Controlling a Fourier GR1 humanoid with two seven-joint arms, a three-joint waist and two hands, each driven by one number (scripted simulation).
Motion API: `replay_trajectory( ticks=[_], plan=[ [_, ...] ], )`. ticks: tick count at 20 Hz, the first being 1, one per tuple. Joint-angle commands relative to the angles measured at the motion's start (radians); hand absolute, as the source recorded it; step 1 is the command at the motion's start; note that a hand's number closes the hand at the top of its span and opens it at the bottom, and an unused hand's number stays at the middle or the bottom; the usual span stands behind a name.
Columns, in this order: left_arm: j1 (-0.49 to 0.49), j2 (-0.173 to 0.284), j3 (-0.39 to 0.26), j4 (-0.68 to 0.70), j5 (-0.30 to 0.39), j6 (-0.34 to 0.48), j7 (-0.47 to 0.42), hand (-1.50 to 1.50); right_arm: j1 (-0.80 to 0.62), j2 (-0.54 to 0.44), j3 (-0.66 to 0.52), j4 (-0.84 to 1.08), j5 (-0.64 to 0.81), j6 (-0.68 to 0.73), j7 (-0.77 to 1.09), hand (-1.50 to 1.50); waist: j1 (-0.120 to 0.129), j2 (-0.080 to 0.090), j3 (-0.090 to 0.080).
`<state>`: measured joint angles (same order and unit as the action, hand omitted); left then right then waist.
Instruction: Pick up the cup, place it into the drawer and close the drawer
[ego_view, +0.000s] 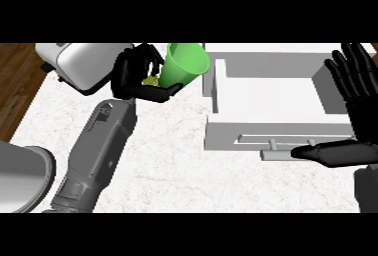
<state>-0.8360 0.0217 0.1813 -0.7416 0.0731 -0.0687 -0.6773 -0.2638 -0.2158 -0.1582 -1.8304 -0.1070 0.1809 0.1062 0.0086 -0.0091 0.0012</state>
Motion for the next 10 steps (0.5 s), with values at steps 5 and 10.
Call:
replay_trajectory(
  ticks=[5, 10],
  plan=[
    [-0.186, -0.021, -0.184, -0.09, 0.07, 0.237, 0.241, 1.5, -0.01, -0.035, -0.05, 0.039, -0.041, 0.04, -0.036, -1.5, -0.025, 0.008, -0.001],
    [-0.368, -0.022, -0.129, 0.09, 0.049, 0.278, 0.362, 1.5, 0.061, 0.012, 0.012, -0.048, 0.011, 0.013, -0.045, -1.5, -0.038, 0.013, -0.001]
  ],
)
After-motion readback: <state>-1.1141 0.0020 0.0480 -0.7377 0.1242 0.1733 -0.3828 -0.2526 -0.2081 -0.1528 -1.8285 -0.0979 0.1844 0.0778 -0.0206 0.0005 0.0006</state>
